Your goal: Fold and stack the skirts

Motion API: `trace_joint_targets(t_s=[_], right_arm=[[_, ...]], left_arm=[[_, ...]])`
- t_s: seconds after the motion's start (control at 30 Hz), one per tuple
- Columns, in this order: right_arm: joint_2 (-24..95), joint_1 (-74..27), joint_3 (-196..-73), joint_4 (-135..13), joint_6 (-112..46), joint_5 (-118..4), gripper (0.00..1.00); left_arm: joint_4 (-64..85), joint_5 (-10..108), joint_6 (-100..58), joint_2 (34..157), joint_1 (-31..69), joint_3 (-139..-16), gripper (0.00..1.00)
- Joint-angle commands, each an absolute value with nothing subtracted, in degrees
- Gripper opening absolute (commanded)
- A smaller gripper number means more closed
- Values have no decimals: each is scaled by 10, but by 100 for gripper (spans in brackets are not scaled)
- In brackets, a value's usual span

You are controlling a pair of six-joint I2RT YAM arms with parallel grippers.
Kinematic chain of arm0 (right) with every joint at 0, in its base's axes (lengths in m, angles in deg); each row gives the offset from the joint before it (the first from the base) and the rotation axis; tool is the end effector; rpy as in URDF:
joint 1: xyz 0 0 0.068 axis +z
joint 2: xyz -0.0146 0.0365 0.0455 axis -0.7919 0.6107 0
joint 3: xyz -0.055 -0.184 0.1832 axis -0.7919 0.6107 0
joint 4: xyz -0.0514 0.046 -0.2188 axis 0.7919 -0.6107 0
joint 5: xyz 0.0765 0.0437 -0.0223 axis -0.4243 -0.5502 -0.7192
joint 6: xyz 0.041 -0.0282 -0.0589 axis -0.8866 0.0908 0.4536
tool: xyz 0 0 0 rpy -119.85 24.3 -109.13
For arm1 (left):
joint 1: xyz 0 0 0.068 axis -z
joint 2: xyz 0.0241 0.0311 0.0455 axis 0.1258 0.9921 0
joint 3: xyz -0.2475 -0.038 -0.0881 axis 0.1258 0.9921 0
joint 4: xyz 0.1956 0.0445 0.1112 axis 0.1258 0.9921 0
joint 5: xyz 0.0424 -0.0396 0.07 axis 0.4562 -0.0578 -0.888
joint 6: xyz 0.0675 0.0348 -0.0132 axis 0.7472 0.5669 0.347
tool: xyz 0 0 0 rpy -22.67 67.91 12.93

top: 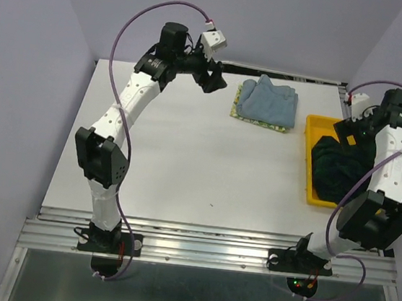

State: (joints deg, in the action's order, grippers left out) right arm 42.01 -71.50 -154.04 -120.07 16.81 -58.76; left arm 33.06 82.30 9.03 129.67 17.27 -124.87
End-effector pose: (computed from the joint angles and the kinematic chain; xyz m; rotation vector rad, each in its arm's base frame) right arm 0.2828 -0.0867 0.3470 -0.5844 2.4107 -0.2639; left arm 0.3679 -0.2154 0.4277 1.1092 1.3649 -0.6993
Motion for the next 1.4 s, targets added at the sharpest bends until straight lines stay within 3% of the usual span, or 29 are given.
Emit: trace_joint_targets(t_s=[0.0,0.03,0.17,0.37,0.5,0.53,0.6,0.63,0.67,0.7,0.97,1.17,1.37], right_arm=[[419,-730,-1459,-1327,320,-556,100],[413,-730,-1410,-1304,330,-552,100],[439,-730,-1314,-1188,328,-545,100],[528,-730,-1294,-1062,276,-529,100],[554,-730,-1305,-1037,271,-513,72],[557,-730,-1309,-1037,270,-506,55],[556,-730,-1313,-1038,268,-499,38],[546,-735,-1326,-1043,264,-501,16],[538,-735,-1337,-1048,258,-506,3],[529,-741,-1349,-1053,252,-512,1],[451,-747,-1555,-1098,161,-580,1],[449,-747,-1774,-1108,83,-642,1],[465,-747,-1910,-1068,-76,-865,1]], left_arm=[[432,839,143,1290,122,-1176,91],[432,844,142,1286,115,-1160,96],[421,843,129,1270,96,-1130,98],[405,829,117,1249,93,-1084,99],[388,815,110,1229,92,-1064,99],[384,809,109,1227,92,-1061,98],[367,804,100,1220,90,-1053,99],[360,799,86,1216,89,-1051,99],[350,789,73,1213,87,-1050,99],[315,778,54,1198,84,-1039,98],[74,774,-169,1115,-6,-941,99],[63,897,-262,1162,-67,-991,99],[104,852,-190,1141,-67,-997,99]])
